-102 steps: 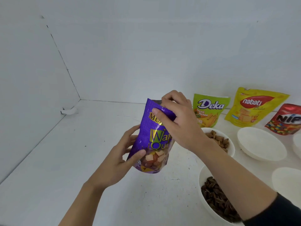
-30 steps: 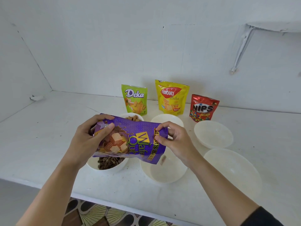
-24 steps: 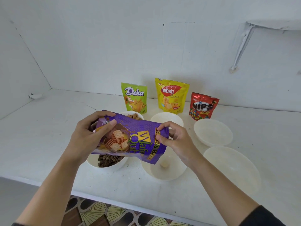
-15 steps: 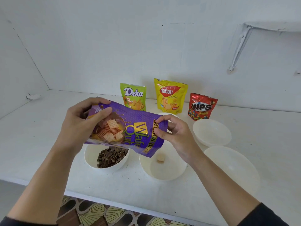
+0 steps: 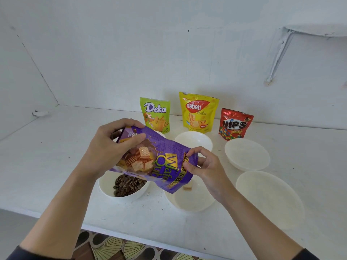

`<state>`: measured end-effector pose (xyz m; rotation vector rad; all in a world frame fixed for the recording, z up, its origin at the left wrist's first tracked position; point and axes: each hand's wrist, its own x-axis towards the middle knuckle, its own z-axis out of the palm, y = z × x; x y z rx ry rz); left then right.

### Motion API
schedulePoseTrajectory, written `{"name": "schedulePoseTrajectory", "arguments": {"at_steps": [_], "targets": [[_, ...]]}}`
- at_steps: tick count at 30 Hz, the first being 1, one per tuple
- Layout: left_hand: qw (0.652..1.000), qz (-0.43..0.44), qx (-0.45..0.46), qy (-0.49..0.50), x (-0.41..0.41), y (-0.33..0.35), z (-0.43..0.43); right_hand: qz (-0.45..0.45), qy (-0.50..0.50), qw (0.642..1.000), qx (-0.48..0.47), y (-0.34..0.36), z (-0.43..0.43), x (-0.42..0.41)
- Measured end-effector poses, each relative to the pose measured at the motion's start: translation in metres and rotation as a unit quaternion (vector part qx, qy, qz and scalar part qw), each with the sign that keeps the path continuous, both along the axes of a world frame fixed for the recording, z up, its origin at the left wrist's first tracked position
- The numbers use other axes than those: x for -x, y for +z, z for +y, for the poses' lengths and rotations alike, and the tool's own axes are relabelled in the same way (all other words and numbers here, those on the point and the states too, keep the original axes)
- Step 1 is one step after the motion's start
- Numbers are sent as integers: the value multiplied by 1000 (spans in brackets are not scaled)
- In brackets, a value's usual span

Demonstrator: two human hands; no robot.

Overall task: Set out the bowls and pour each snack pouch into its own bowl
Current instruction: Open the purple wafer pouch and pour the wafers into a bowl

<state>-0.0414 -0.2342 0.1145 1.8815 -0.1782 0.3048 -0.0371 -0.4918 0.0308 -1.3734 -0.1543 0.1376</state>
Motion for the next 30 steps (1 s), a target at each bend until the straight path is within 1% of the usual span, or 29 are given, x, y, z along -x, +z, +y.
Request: {"name": "schedulePoseTrajectory", "arguments": {"at_steps": [4, 8, 11, 17, 23, 30], "targets": [[1000, 8, 15, 7, -1, -4, 0, -4, -7, 1000, 4, 0, -1, -1], [1000, -5, 25, 8, -3, 5, 3, -17, -5, 1000, -11, 9, -1, -5], [1000, -5, 15, -1, -3, 17, 4, -18, 3, 999, -34, 16, 2, -5], [999, -28, -32, -16, 0, 36, 1, -22, -5, 999, -40, 23, 5, -6], [997, -19, -71, -18, 3, 34, -7, -4, -5, 999, -38, 16, 3, -4], [998, 8, -60, 2, 2, 18, -8, 14, -8, 1000, -6, 8, 1, 0]]}}
